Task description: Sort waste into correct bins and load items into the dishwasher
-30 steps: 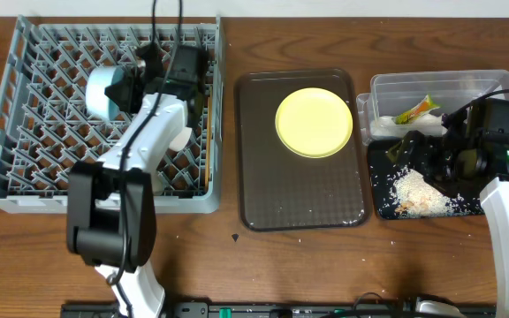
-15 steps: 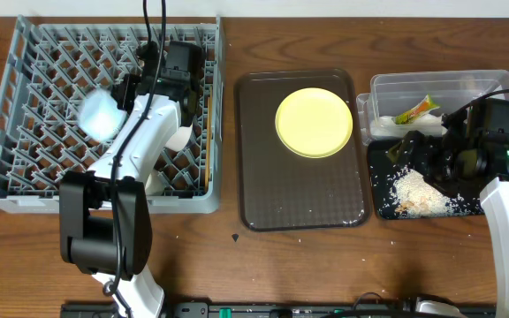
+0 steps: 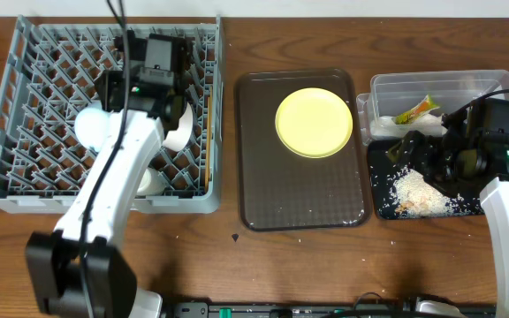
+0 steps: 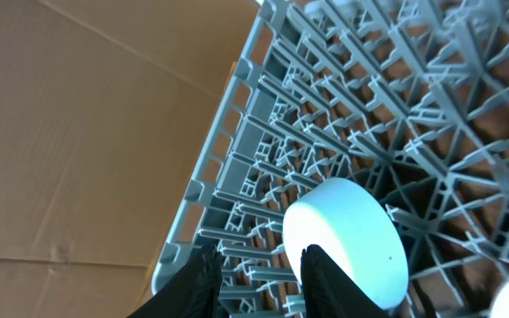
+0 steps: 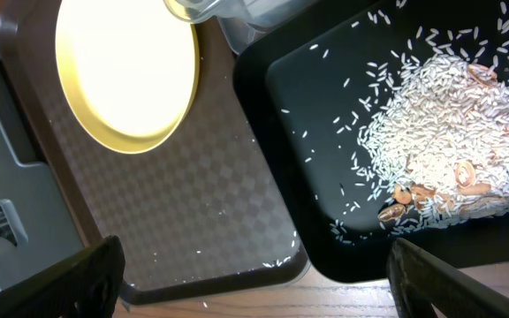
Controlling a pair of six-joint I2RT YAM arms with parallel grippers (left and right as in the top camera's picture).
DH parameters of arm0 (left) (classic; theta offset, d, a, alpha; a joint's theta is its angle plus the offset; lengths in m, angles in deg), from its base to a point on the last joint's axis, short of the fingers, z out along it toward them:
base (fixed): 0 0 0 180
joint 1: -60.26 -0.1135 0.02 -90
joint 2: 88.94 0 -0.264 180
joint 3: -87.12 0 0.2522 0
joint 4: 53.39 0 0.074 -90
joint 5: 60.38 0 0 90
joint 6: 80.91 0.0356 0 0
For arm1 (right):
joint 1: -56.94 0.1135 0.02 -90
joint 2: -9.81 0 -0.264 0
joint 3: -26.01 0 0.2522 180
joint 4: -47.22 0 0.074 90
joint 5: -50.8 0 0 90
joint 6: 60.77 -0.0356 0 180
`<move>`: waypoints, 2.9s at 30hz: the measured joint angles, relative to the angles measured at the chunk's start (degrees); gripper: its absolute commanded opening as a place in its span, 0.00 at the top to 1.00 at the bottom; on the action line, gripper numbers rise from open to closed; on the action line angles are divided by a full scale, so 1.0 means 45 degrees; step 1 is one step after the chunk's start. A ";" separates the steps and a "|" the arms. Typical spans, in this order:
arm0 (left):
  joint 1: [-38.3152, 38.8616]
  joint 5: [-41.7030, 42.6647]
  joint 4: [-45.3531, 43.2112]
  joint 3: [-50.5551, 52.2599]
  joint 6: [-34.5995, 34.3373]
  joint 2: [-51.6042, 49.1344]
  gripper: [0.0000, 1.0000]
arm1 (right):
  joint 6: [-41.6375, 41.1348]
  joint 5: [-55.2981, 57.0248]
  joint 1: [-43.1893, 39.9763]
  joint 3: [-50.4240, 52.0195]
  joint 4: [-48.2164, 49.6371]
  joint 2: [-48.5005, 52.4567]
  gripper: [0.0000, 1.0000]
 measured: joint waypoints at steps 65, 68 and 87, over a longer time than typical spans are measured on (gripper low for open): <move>-0.4532 1.9011 0.6863 0.0029 0.0015 0.8267 0.33 | 0.1268 0.0039 0.5299 0.0010 0.3487 0.0024 0.25; -0.3555 1.8593 0.6834 0.0029 0.0019 0.7752 0.33 | 0.0350 0.0471 0.5304 0.0010 0.3366 0.0165 0.32; 0.1161 1.4464 0.6645 0.0029 -0.2186 0.5634 0.33 | -0.8247 0.2948 0.6601 0.0010 0.6178 0.6591 0.37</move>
